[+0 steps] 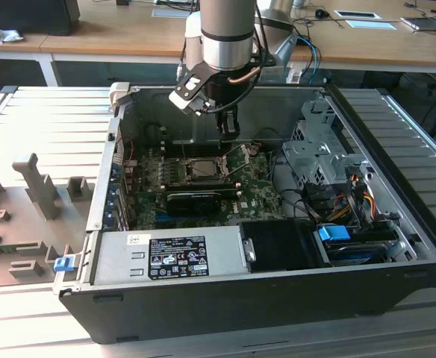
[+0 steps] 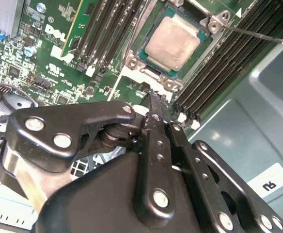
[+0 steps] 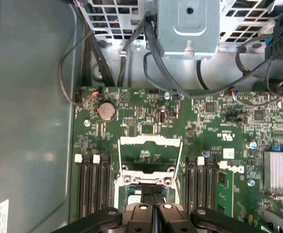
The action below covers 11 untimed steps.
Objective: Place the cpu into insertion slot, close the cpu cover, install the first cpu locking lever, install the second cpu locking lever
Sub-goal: 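Close the cpu cover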
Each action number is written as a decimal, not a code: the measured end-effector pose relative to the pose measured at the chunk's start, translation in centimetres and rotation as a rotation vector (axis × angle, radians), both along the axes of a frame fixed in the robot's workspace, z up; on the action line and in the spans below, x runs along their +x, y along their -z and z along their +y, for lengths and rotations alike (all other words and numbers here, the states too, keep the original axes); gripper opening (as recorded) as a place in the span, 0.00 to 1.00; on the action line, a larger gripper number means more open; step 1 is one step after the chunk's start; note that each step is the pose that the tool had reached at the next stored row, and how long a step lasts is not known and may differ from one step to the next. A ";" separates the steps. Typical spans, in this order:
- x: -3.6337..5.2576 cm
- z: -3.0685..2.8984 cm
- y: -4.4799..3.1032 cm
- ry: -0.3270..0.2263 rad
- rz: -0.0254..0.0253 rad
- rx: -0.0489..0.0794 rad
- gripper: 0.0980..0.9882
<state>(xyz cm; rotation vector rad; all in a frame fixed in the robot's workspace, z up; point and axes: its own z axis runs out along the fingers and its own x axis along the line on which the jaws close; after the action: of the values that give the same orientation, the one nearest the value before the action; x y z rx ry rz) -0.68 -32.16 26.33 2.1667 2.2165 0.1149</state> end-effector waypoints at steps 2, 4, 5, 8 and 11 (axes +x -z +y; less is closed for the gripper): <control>0.40 -0.02 0.01 0.000 0.0001 0.000 0.01; 0.67 -0.03 0.01 0.000 0.0001 0.000 0.01; 0.77 -0.03 0.01 0.000 0.0001 0.000 0.01; 0.94 -0.03 0.01 0.000 0.0001 0.000 0.01; 1.11 -0.04 0.01 0.000 0.0001 0.000 0.01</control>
<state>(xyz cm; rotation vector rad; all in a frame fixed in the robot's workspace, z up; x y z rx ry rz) 0.42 -32.20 26.31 2.1667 2.2166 0.1149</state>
